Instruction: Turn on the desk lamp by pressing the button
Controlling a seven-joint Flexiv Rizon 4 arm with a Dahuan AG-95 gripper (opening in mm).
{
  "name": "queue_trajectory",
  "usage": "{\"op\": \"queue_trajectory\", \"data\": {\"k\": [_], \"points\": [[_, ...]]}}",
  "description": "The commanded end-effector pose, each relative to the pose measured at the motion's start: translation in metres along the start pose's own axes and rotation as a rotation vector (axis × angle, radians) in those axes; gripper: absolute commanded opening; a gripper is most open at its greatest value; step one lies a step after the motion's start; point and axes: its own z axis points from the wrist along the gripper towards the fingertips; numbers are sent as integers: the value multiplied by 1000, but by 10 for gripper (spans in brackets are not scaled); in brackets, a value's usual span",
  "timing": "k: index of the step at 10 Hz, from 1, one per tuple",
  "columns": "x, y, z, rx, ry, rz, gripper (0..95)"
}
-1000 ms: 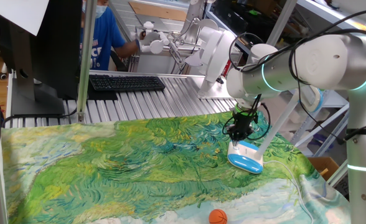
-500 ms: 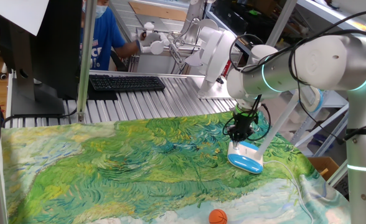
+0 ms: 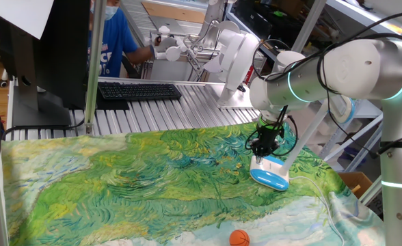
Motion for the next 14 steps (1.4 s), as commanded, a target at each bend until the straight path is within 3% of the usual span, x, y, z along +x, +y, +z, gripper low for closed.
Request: {"op": "queue_trajectory", "data": {"k": [1, 14], "points": [[0, 0, 1, -2, -1, 2, 0], [0, -1, 4, -6, -11, 0, 0]]}}
